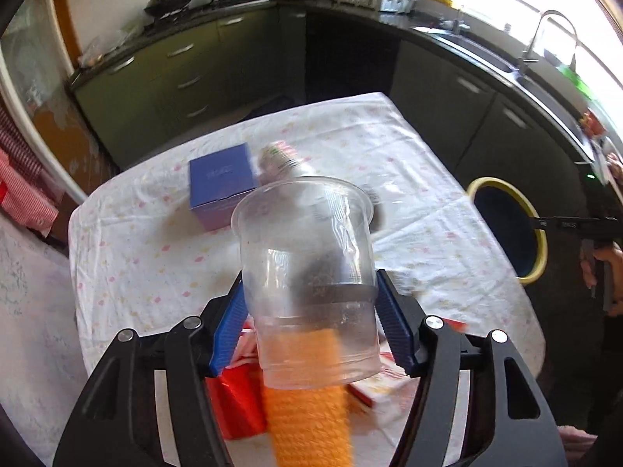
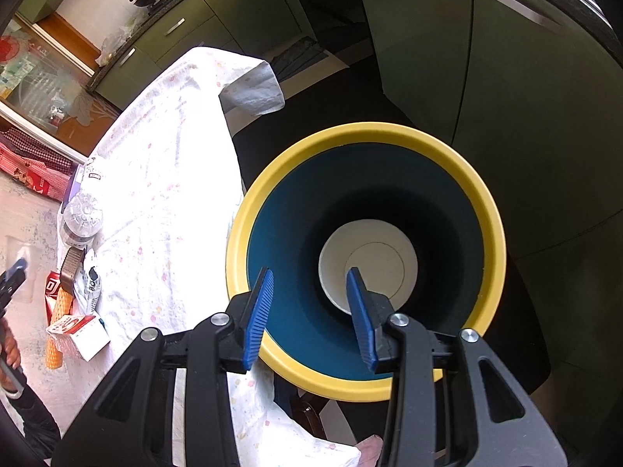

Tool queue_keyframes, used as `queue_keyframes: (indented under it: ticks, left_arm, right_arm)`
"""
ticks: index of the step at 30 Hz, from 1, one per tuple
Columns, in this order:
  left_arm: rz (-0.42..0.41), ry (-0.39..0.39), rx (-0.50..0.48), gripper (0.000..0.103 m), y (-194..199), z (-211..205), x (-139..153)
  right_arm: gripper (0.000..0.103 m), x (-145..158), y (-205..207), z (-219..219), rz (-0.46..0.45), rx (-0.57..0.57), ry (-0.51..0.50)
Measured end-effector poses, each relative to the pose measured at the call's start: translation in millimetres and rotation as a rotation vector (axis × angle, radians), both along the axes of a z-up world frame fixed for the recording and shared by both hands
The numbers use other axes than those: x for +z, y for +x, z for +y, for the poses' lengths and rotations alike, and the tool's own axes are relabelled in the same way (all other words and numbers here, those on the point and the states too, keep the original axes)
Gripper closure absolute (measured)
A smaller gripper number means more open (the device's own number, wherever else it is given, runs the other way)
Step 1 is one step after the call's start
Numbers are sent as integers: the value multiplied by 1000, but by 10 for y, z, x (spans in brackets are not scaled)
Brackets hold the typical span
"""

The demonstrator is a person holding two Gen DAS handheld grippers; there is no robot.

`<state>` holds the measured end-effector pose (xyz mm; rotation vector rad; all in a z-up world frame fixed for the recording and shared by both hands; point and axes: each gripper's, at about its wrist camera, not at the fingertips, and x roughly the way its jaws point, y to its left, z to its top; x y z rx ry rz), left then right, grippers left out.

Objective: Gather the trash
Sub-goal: 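Carry the clear plastic cup with the left gripper over the bin and release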

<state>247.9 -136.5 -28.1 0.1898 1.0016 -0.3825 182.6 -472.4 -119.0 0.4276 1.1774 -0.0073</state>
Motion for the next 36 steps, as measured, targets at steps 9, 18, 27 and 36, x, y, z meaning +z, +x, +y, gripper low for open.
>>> queue_keyframes:
  ticks: [9, 18, 27, 36]
  left_arm:
    - [-69, -119, -293, 40, -749, -1153, 259]
    - [22, -135, -482, 39, -732, -2613, -83]
    - [125, -37, -463, 35, -316, -3434, -826]
    - [69, -82, -424, 18, -347, -3275, -668]
  right_arm:
    - [65, 99, -359, -273, -65, -54, -40]
    - [63, 157, -990, -702, -102, -124, -68]
    - [60, 93, -1280, -1031, -90, -183, -83]
    - [57, 32, -1262, -1078, -84, -174, -70]
